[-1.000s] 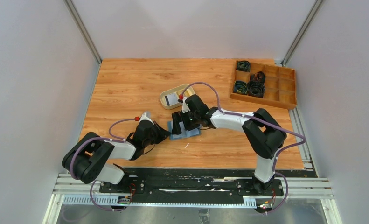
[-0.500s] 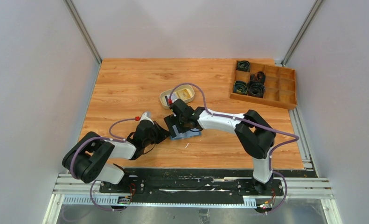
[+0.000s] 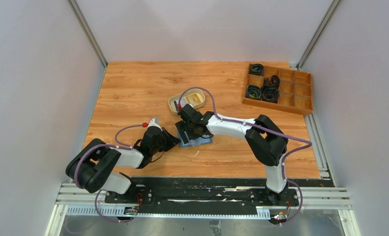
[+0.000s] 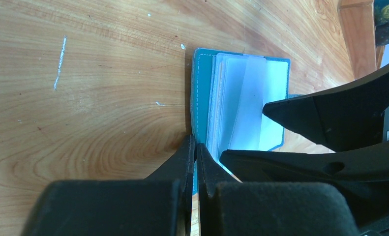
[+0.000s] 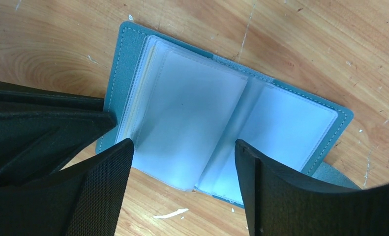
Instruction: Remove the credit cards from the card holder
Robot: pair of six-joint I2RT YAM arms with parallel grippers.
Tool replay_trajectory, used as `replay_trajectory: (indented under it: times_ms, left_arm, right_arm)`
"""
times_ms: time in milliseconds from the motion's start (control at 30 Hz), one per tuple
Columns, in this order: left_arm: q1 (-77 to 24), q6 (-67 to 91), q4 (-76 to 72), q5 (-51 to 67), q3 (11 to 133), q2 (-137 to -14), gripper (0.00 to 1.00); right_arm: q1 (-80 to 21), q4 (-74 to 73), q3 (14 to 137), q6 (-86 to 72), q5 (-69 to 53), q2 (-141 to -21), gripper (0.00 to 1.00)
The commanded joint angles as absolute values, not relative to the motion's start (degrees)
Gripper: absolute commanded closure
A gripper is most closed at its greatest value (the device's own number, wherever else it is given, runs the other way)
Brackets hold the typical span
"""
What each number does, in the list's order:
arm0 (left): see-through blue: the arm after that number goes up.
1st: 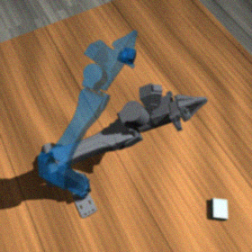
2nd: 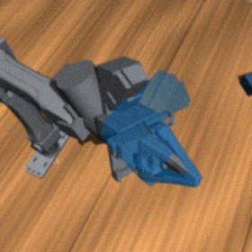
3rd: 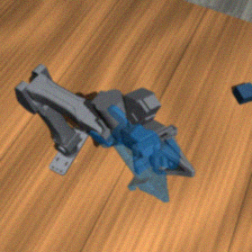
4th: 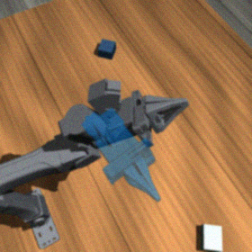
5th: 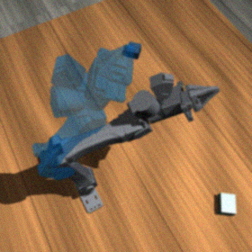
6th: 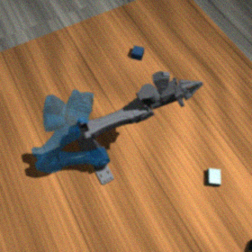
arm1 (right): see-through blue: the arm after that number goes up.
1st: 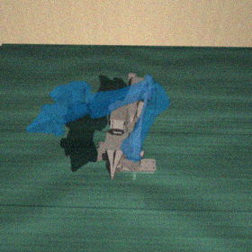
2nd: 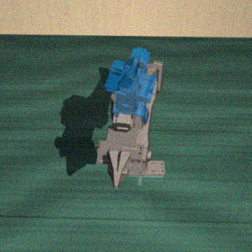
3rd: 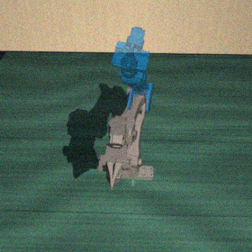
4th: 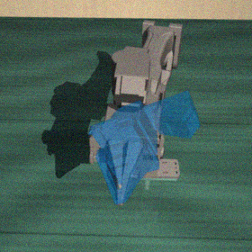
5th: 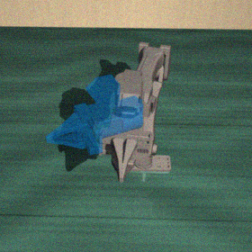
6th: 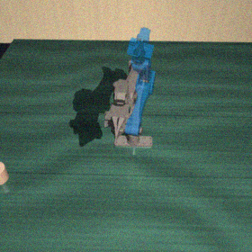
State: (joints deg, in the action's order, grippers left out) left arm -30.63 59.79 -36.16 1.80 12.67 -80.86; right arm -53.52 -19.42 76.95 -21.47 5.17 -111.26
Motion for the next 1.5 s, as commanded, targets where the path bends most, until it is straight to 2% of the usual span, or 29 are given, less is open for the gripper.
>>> replay_trajectory:
  times_ms: [0,200,667,867,1033,1233,1467]
  left_arm:
    - [-31.2,57.6,-29.6,1.5,11.3,-82.9,1.0]
    - [-31.2,57.5,-29.6,1.5,11.4,-83.0,1.0]
    - [-31.2,57.7,-29.6,1.3,11.4,-83.3,1.0]
    - [-31.2,57.7,-29.5,1.3,11.4,-83.4,1.0]
    - [-31.2,57.7,-29.6,1.3,11.3,-83.5,1.0]
    - [-31.2,57.7,-29.6,1.2,11.5,-83.6,1.0]
    - [-31.2,57.7,-29.6,1.3,11.6,-83.9,1.0]
  right_arm:
    - [-54.2,-22.1,79.1,-21.7,6.4,-113.0,0.2]
    - [-54.3,-22.7,79.7,-21.4,6.7,-113.4,0.13]
    - [-54.3,-28.6,80.3,-17.4,16.6,-113.5,0.11]
    - [-53.2,-29.4,76.8,-14.7,21.6,-110.8,0.09]
    - [-51.7,-31.6,75.7,-11.9,27.6,-108.2,0.0]
    - [-50.0,-33.4,79.4,-8.0,32.0,-102.6,0.0]
    - [-53.5,-28.9,81.5,-9.7,22.2,-99.3,0.0]
